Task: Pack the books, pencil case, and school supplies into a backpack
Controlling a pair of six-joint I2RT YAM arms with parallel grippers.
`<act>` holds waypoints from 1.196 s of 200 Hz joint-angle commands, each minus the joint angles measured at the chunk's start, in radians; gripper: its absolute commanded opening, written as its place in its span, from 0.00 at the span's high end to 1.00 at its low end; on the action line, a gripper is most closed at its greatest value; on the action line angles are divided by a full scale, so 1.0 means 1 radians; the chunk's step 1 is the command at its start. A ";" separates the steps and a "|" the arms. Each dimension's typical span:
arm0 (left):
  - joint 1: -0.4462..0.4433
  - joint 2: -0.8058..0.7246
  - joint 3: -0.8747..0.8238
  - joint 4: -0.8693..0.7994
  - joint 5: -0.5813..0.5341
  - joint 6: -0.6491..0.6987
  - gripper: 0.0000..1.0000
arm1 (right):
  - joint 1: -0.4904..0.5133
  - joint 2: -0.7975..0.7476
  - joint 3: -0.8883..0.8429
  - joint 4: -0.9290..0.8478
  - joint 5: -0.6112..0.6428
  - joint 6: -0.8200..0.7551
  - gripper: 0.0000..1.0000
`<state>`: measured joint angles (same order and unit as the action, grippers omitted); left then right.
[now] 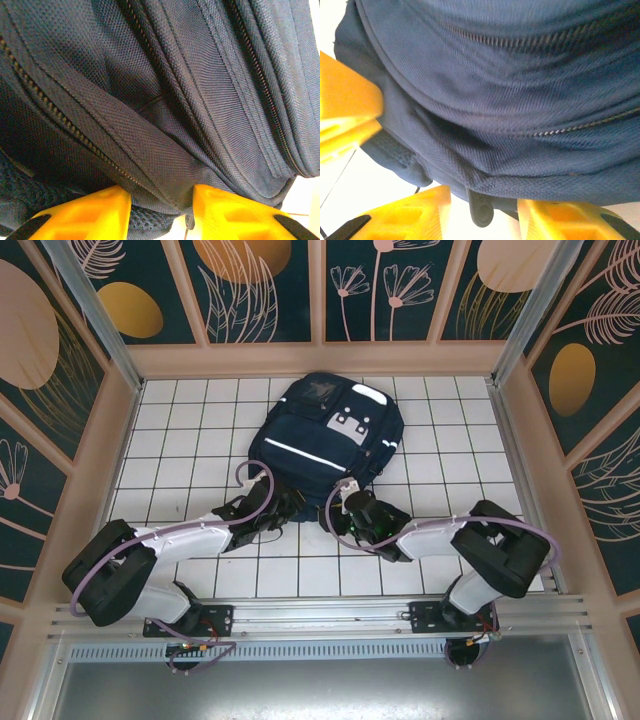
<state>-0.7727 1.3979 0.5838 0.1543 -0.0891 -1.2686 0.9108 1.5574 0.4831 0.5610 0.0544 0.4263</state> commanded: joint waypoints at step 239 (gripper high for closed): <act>0.045 -0.237 -0.072 -0.126 -0.197 0.027 1.00 | -0.059 -0.151 -0.058 -0.222 0.319 0.081 1.00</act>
<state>-0.7502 1.2331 0.5465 0.0986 -0.2214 -1.2606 0.9134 1.4479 0.4515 0.4164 0.2745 0.4549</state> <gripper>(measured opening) 0.063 0.050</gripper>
